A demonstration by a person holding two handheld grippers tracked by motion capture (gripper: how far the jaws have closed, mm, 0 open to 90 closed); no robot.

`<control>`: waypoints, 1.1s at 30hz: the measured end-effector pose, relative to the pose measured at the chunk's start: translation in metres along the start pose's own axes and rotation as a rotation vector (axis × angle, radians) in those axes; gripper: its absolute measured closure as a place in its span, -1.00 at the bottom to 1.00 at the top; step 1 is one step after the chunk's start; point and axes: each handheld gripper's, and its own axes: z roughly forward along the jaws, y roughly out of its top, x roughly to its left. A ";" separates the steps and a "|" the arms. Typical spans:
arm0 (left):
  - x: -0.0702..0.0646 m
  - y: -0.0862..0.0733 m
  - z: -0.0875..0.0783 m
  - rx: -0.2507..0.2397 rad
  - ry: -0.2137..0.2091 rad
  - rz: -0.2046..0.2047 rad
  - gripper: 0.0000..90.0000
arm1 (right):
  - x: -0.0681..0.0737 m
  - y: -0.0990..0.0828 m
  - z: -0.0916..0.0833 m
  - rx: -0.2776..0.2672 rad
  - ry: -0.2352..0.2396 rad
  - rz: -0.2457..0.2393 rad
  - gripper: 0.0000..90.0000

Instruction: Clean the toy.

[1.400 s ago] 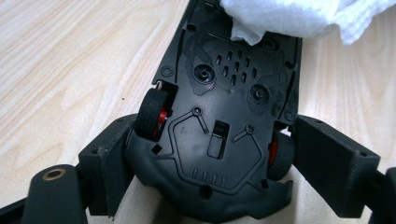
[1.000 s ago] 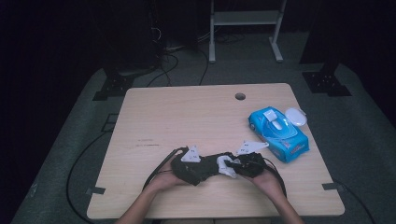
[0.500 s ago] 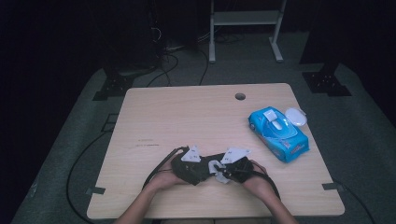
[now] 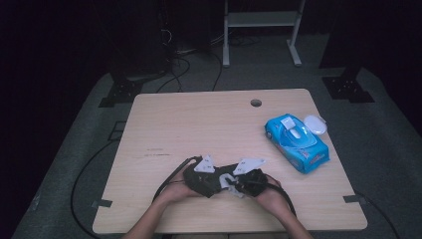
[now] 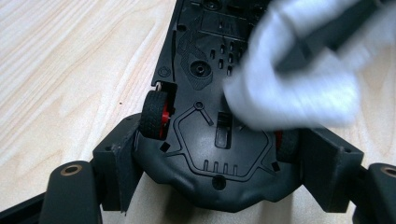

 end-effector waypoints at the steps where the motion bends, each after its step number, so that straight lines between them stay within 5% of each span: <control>1: 0.000 0.000 0.000 0.000 -0.002 -0.002 -0.47 | 0.004 0.002 0.001 0.007 -0.005 -0.022 0.85; 5: 0.002 -0.001 -0.002 -0.006 -0.011 -0.015 -0.47 | -0.012 -0.004 -0.011 0.028 -0.086 0.000 0.86; 8: 0.002 0.000 -0.001 -0.014 -0.014 -0.021 -0.47 | -0.030 -0.016 -0.024 0.014 -0.127 0.100 0.87; 11: 0.000 0.001 -0.001 -0.009 -0.015 -0.016 -0.47 | -0.030 -0.017 -0.025 -0.004 -0.108 0.145 0.87; 12: 0.000 0.001 -0.001 -0.009 -0.015 -0.016 -0.47 | -0.030 -0.017 -0.025 -0.004 -0.108 0.145 0.87; 14: -0.001 0.002 0.001 -0.009 -0.017 -0.015 -0.47 | -0.016 -0.010 -0.013 -0.028 -0.023 0.127 0.87; 16: -0.001 0.001 0.001 -0.006 -0.011 -0.006 -0.47 | -0.003 -0.005 -0.003 -0.021 0.010 0.067 0.87; 22: 0.001 -0.001 -0.001 -0.015 -0.015 -0.030 -0.47 | -0.015 -0.011 -0.015 0.001 -0.077 0.045 0.87; 23: 0.002 -0.001 -0.002 -0.013 -0.013 -0.032 -0.47 | -0.030 -0.021 -0.028 0.011 -0.150 0.099 0.87; 25: 0.003 -0.001 -0.002 -0.013 -0.011 -0.027 -0.47 | -0.038 -0.026 -0.035 0.013 -0.167 0.133 0.87; 28: 0.002 0.000 -0.002 -0.013 -0.011 -0.030 -0.47 | -0.034 -0.027 -0.035 -0.002 -0.130 0.141 0.87; 33: 0.000 0.002 0.002 -0.009 -0.007 -0.017 -0.47 | -0.001 -0.009 -0.012 -0.002 -0.028 0.032 0.87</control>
